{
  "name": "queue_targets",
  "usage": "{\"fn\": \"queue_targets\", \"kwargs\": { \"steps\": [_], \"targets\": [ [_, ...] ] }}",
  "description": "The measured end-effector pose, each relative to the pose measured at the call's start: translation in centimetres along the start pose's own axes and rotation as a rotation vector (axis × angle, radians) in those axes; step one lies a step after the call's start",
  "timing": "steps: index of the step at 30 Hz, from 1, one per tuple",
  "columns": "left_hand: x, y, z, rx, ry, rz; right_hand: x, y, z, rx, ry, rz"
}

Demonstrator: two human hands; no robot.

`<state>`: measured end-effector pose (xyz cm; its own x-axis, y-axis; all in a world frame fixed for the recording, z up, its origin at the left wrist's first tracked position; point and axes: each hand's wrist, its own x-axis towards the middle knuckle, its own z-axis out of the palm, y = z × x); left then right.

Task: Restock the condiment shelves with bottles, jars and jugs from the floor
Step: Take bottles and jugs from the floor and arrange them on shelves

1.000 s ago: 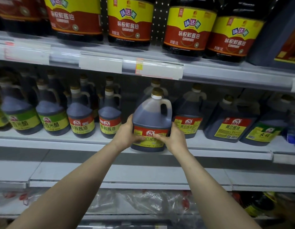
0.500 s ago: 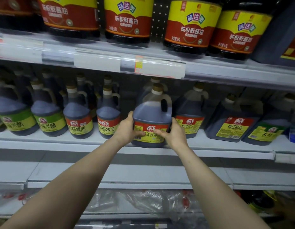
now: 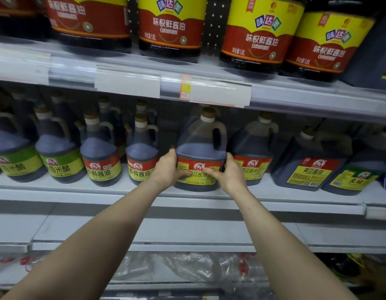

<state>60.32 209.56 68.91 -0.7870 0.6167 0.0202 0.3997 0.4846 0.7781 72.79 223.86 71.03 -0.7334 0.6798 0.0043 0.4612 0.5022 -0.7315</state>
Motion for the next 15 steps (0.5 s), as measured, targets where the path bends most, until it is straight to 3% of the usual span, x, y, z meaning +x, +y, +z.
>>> {"fn": "queue_targets", "kwargs": {
  "steps": [15],
  "targets": [
    [1.8, -0.1, 0.1, 0.018, 0.005, -0.071, 2.2, -0.1, 0.7, -0.028, -0.011, 0.022]
  ]
}}
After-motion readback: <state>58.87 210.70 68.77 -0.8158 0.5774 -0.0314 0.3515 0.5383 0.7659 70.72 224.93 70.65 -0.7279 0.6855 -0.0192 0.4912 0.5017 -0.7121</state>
